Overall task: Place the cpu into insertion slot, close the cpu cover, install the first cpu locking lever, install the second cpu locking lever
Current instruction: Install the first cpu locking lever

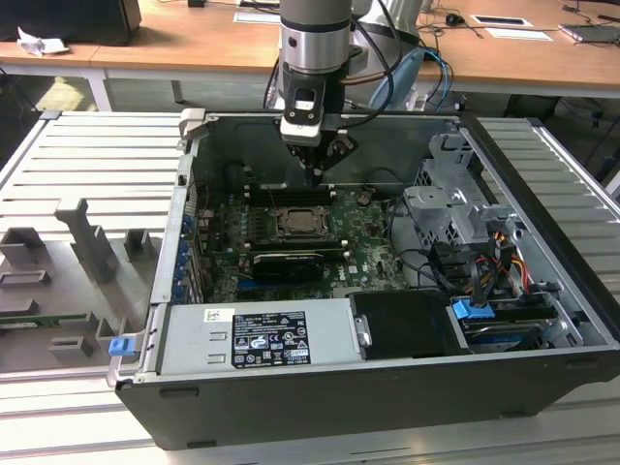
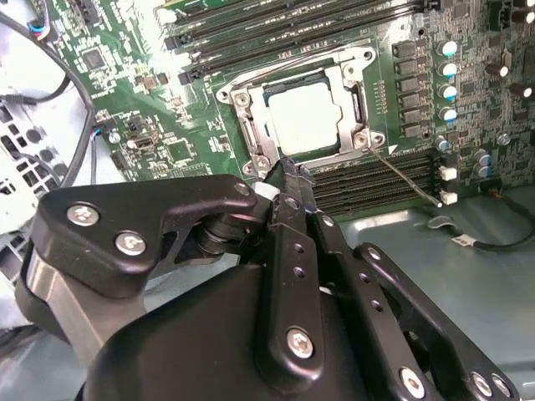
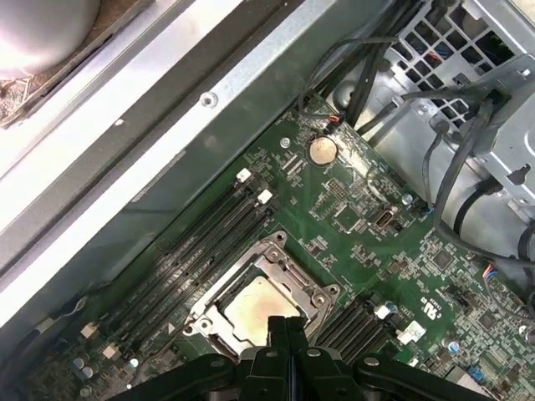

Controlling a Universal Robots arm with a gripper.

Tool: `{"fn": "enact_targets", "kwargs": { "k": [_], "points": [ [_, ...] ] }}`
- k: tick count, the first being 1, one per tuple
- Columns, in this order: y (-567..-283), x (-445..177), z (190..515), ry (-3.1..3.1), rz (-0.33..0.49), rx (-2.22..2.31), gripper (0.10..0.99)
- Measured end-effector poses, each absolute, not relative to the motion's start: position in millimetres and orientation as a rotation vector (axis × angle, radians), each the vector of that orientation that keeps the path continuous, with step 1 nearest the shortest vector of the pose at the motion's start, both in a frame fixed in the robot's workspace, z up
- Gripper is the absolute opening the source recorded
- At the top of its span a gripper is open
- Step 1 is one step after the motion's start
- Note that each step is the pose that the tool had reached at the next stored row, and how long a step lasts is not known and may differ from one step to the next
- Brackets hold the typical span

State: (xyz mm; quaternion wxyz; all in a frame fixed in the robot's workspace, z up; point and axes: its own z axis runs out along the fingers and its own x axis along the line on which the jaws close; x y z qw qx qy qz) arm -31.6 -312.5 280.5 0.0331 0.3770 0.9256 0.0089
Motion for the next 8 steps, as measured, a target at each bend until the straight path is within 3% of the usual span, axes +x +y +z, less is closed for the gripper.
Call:
{"fn": "enact_targets", "kwargs": {
  "k": [8],
  "points": [
    [-312.5,-31.6,280.3,2.874,0.037,1.114,0.11]
  ]
}}
